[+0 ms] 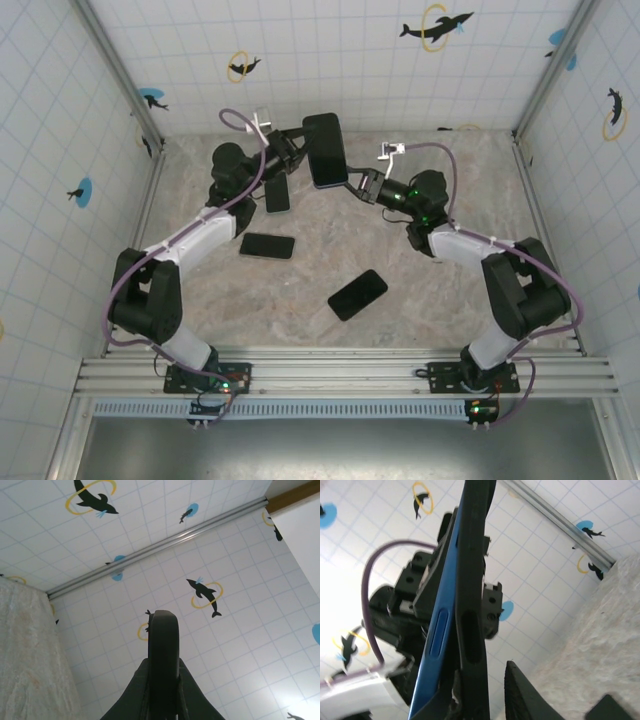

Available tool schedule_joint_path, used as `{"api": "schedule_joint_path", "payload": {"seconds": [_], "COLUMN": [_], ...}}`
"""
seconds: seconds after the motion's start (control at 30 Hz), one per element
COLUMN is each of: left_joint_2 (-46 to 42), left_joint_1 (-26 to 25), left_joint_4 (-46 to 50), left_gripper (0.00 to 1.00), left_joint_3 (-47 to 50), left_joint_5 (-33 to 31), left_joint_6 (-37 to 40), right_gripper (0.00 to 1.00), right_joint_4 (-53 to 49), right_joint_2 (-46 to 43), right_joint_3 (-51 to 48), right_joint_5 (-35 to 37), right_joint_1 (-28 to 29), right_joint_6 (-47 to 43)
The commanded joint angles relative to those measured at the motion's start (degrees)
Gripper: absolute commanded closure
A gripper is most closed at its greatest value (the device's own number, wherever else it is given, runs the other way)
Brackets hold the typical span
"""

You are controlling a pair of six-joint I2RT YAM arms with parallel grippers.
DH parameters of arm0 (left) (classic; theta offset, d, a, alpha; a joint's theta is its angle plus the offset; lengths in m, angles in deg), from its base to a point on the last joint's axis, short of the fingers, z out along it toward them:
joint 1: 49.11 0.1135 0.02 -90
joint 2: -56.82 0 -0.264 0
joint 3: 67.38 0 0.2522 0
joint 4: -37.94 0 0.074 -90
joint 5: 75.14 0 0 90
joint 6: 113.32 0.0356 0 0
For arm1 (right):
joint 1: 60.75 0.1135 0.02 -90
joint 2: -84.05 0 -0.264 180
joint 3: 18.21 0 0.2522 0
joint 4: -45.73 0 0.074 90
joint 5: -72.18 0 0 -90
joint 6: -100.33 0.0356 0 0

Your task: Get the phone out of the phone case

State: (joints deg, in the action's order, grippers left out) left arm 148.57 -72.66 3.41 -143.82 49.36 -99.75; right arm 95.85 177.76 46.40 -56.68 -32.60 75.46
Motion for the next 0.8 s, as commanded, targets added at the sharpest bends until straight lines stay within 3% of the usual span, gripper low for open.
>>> {"api": "schedule_joint_path", "payload": {"seconds": [0.0,0.33,0.53,0.6,0.77], "left_joint_2": [0.0,-0.6,-1.0,-1.2,-1.4], "left_joint_1": [-1.4,-2.7,-2.7,-2.7,-2.6], "left_joint_4": [-2.8,-1.4,-1.3,-1.0,2.5], "left_gripper": [1.00,1.00,0.99,0.92,0.59], "left_joint_3": [0.7,3.3,4.2,4.2,2.3], "left_joint_5": [-2.9,-10.8,-11.1,-11.1,-9.8], "left_joint_6": [-1.7,-1.4,-1.6,-1.6,0.1], "right_gripper": [0.76,0.76,0.91,0.94,1.00], "right_joint_4": [5.8,7.2,6.3,6.3,9.4], "right_joint_2": [0.4,0.7,-0.2,-0.3,0.1], "right_joint_3": [2.4,2.2,1.0,0.7,0.4], "right_joint_5": [5.5,10.9,12.3,12.2,11.2], "right_joint_1": [2.0,5.0,4.7,4.6,4.3], "right_joint_6": [8.3,16.1,15.8,15.4,15.6]}}
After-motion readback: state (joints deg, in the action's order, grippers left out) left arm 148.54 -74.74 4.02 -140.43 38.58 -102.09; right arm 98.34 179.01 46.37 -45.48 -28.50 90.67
